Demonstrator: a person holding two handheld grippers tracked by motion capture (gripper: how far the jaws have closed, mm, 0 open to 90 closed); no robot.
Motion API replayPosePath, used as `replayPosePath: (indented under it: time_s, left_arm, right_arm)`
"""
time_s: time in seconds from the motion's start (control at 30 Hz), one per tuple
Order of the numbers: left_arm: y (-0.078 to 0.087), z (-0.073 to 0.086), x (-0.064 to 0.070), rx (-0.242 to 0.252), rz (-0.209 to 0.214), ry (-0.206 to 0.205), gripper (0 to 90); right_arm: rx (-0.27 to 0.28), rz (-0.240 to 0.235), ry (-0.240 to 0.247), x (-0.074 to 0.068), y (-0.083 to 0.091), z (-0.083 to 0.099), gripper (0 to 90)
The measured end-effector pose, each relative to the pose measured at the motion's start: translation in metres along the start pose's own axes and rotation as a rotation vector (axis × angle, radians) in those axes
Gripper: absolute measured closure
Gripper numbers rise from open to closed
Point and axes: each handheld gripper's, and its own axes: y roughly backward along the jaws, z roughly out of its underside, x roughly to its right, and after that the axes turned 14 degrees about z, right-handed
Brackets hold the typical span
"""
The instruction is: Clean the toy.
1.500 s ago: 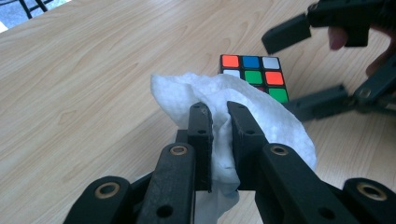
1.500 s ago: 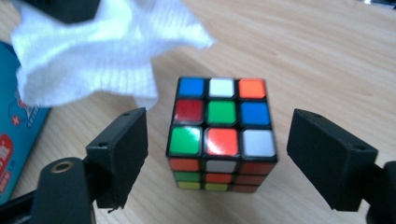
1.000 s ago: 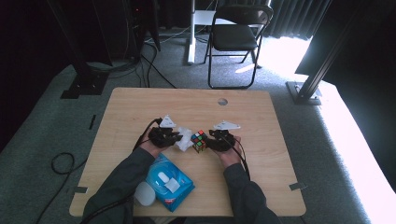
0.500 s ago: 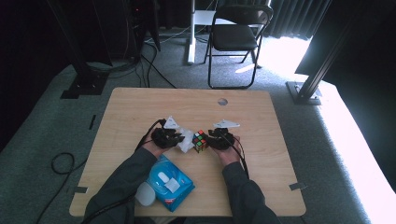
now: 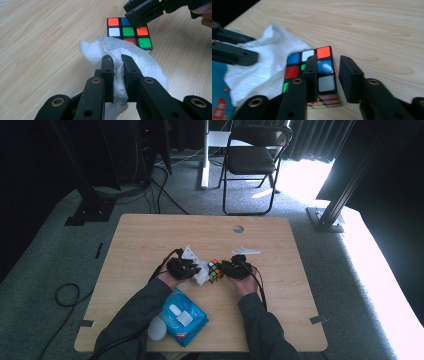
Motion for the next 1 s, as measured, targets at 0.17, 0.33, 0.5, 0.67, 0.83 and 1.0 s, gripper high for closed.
replayPosePath:
  time_s: [0.17, 0.33, 0.5, 0.67, 0.83, 1.0]
  left_arm:
    - [0.0, -0.001, 0.001, 0.001, 0.0, -0.003, 81.3]
    - [0.001, -0.001, 0.001, 0.002, -0.002, -0.003, 81.3]
    - [0.0, -0.001, 0.001, 0.002, 0.0, -0.002, 81.3]
    - [0.001, -0.001, 0.001, 0.003, -0.001, -0.003, 81.3]
    - [0.002, -0.001, 0.001, 0.005, -0.002, -0.003, 81.3]
    - [0.002, -0.001, 0.0, 0.005, -0.002, -0.001, 81.3]
  right_arm:
    - [-0.004, -0.019, -0.055, 0.003, -0.001, 0.002, 71.1]
    - [-0.005, -0.03, -0.104, 0.007, -0.001, 0.003, 71.9]
    - [-0.009, -0.03, -0.114, 0.008, -0.001, 0.003, 71.9]
    - [-0.015, -0.03, -0.128, 0.008, -0.001, 0.003, 71.8]
    - [-0.02, -0.084, -0.231, 0.02, -0.003, 0.006, 71.6]
    - [-0.016, -0.067, -0.25, 0.027, 0.0, 0.006, 72.6]
